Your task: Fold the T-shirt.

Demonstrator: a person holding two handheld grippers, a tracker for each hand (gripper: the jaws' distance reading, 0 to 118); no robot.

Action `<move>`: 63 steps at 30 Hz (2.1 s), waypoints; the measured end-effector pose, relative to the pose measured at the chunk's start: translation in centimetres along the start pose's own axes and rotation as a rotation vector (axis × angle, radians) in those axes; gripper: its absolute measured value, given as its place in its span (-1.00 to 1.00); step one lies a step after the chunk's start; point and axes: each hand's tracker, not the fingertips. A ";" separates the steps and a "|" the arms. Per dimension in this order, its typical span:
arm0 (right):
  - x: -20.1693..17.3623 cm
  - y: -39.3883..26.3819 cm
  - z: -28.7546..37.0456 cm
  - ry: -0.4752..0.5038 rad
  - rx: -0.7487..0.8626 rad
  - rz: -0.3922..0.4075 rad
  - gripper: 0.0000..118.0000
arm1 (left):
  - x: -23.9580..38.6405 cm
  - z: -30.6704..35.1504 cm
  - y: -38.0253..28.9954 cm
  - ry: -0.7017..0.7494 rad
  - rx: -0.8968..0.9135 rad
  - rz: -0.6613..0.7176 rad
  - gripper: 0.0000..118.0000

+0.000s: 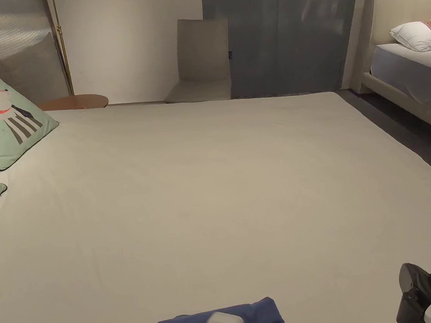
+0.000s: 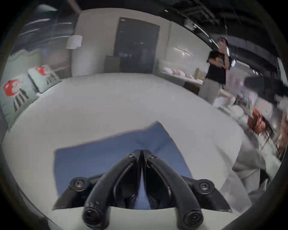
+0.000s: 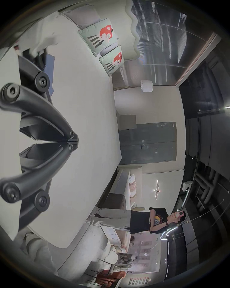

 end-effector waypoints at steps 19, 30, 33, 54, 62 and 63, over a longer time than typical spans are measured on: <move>-0.4 1.2 -0.4 0.019 0.020 0.002 -1.00 | 0.1 2.5 3.5 -0.243 0.048 0.150 -0.99; -8.9 -7.4 -6.9 0.331 -0.426 0.107 -0.99 | -15.0 11.1 1.3 0.027 0.182 0.414 -0.98; -10.1 -9.7 -8.0 0.363 -0.525 0.104 -0.99 | -16.9 11.5 -0.3 0.018 0.162 0.496 -0.98; -9.7 -8.8 -12.1 0.420 -0.746 0.067 -1.00 | -22.2 -0.6 -4.0 -0.633 -0.224 0.863 0.32; -9.2 -6.2 -10.3 0.455 -0.610 -0.014 -1.00 | -23.4 0.5 -3.4 -0.555 -0.244 0.882 -0.61; -9.5 -5.5 -10.1 0.450 -0.581 -0.003 -1.00 | -24.1 1.2 -3.3 -0.553 -0.230 0.880 -0.62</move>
